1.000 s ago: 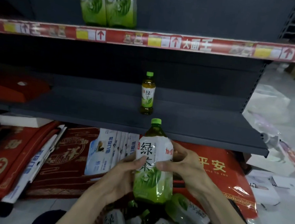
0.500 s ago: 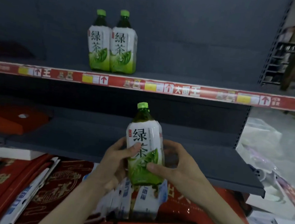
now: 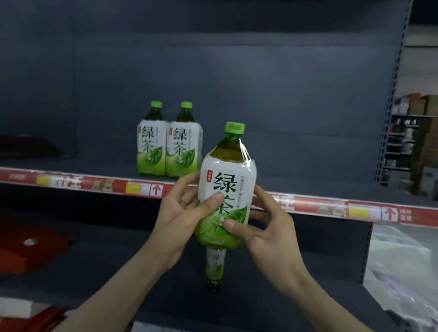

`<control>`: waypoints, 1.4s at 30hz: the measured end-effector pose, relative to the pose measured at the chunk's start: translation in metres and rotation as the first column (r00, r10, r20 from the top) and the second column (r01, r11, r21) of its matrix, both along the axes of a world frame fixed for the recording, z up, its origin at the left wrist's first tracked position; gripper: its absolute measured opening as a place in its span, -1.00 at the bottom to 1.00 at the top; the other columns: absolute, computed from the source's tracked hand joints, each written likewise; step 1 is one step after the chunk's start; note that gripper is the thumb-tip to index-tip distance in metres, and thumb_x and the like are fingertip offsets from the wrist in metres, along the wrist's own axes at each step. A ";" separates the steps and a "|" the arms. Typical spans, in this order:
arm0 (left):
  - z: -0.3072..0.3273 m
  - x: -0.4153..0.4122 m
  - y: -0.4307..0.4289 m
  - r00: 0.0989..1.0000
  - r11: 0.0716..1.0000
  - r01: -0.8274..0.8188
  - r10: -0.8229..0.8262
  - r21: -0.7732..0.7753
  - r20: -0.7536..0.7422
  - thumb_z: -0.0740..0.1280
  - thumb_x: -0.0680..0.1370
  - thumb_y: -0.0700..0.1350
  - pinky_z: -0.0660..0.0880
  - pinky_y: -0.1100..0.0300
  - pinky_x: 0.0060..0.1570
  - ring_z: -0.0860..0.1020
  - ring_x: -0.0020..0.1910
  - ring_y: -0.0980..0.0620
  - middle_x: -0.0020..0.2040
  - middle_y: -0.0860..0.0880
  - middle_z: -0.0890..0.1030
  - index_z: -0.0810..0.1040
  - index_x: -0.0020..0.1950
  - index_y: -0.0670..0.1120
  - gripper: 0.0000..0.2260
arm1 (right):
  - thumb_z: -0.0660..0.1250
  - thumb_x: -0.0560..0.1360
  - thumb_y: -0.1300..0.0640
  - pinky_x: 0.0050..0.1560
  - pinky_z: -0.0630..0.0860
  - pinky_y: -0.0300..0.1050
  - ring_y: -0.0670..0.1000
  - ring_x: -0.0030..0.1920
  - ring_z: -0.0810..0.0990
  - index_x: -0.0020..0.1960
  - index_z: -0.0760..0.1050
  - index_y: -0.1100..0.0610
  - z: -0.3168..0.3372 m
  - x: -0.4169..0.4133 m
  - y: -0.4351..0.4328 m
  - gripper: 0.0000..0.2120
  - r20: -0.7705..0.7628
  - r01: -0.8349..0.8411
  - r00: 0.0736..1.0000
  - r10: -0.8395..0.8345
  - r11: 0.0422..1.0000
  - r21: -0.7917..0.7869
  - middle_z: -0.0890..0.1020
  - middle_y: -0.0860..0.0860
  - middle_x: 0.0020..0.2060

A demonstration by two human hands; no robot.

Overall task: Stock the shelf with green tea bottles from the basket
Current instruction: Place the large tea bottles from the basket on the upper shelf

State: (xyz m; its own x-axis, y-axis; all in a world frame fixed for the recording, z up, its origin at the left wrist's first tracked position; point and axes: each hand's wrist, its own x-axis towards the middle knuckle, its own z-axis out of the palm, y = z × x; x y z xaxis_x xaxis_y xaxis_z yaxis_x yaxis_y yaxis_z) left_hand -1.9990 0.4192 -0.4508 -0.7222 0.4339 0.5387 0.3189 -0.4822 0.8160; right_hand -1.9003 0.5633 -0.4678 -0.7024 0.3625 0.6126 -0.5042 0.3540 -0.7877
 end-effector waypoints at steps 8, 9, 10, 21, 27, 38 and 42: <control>0.046 -0.027 0.036 0.926 0.980 -0.187 0.154 -0.063 -0.345 0.50 0.49 0.14 0.62 0.09 0.25 0.55 0.34 0.13 0.39 0.01 0.55 0.45 0.54 0.16 -0.38 | 0.42 0.52 0.46 0.09 0.69 -0.09 -0.10 0.17 0.70 0.51 0.45 0.01 0.040 -0.035 0.015 -0.36 -0.188 0.062 0.980 -0.062 0.998 -0.006 0.72 -0.02 0.16; 0.049 -0.033 0.040 0.909 0.962 -0.258 0.211 -0.086 -0.360 0.48 0.48 0.20 0.60 0.15 0.26 0.51 0.32 0.17 0.39 0.01 0.48 0.46 0.53 0.21 -0.39 | 0.42 0.53 0.45 0.11 0.69 -0.05 -0.11 0.19 0.68 0.52 0.44 0.00 0.043 -0.042 0.019 -0.35 -0.187 0.083 0.979 -0.081 0.997 0.002 0.71 -0.04 0.18; 0.050 -0.038 0.044 0.897 0.948 -0.304 0.249 -0.099 -0.366 0.47 0.49 0.22 0.59 0.17 0.27 0.50 0.30 0.19 0.37 0.01 0.46 0.47 0.51 0.23 -0.42 | 0.42 0.53 0.44 0.13 0.69 -0.03 -0.11 0.22 0.67 0.54 0.42 -0.01 0.045 -0.048 0.022 -0.33 -0.182 0.098 0.979 -0.095 0.995 0.010 0.70 -0.06 0.20; 0.046 -0.082 0.073 0.929 0.948 -0.316 0.304 -0.025 -0.209 0.46 0.56 0.17 0.66 -0.04 0.17 0.65 0.24 0.04 0.26 0.01 0.66 0.59 0.37 0.22 -0.62 | 0.50 0.51 0.32 0.13 0.68 -0.11 -0.24 0.15 0.67 0.51 0.45 -0.11 0.057 -0.105 0.046 -0.34 -0.114 0.227 0.971 -0.212 0.964 0.139 0.71 -0.22 0.12; 0.053 -0.089 0.077 0.928 0.934 -0.353 0.341 -0.057 -0.150 0.44 0.61 0.00 0.60 0.10 0.24 0.63 0.16 0.18 0.12 0.17 0.69 0.61 0.38 0.05 -0.67 | 0.51 0.53 0.15 0.14 0.69 0.01 -0.10 0.11 0.70 0.54 0.38 -0.14 0.061 -0.124 0.053 -0.35 -0.057 0.315 0.949 -0.311 0.910 0.271 0.72 -0.15 0.13; 0.029 -0.088 0.061 0.828 0.802 -0.553 0.500 -0.225 -0.252 0.44 0.59 -0.24 0.50 0.24 0.17 0.58 0.15 0.15 0.29 0.07 0.63 0.53 0.47 -0.06 -0.56 | 0.46 0.57 0.01 0.21 0.63 0.06 0.06 0.16 0.67 0.47 0.40 -0.04 0.073 -0.132 0.051 -0.49 0.017 0.402 0.891 -0.454 0.805 0.435 0.71 -0.05 0.17; 0.024 -0.086 0.055 0.803 0.773 -0.578 0.482 -0.260 -0.351 0.40 0.59 -0.27 0.46 0.28 0.16 0.57 0.18 0.16 0.18 0.17 0.57 0.55 0.45 -0.03 -0.57 | 0.43 0.55 0.08 0.20 0.55 -0.05 0.05 0.21 0.59 0.42 0.44 0.03 0.050 -0.126 0.041 -0.55 -0.065 0.478 0.857 -0.511 0.741 0.471 0.54 -0.01 0.29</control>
